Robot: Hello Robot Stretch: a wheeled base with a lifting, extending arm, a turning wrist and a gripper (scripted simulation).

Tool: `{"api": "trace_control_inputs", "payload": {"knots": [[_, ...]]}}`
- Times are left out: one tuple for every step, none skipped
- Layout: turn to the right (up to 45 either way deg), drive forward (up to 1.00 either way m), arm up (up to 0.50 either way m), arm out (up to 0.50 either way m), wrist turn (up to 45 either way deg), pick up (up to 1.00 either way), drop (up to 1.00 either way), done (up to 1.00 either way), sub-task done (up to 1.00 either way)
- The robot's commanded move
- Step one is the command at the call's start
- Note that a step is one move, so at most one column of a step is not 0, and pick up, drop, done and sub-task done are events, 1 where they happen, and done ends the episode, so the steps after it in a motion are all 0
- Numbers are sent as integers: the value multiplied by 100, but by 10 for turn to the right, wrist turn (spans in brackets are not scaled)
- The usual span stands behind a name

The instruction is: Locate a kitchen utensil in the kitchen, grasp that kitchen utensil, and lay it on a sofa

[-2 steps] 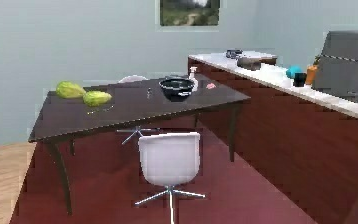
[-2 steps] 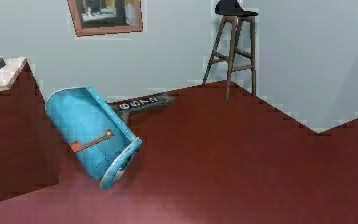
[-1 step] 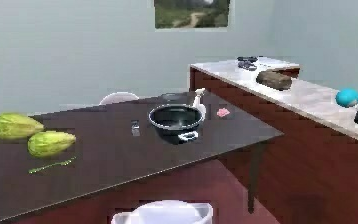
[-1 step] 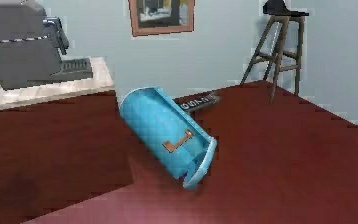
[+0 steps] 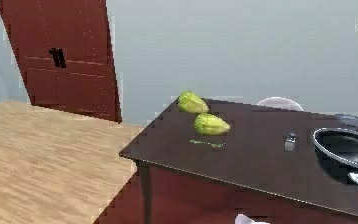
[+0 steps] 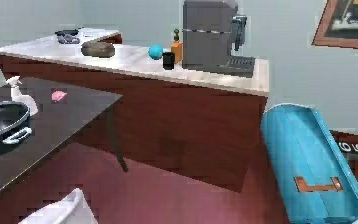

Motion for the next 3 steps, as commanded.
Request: {"api": "trace_control_inputs", "payload": {"knots": [[-420,0,0,0,0,0,0,0,0],[450,0,0,0,0,0,0,0,0],[450,0,0,0,0,0,0,0,0]]}}
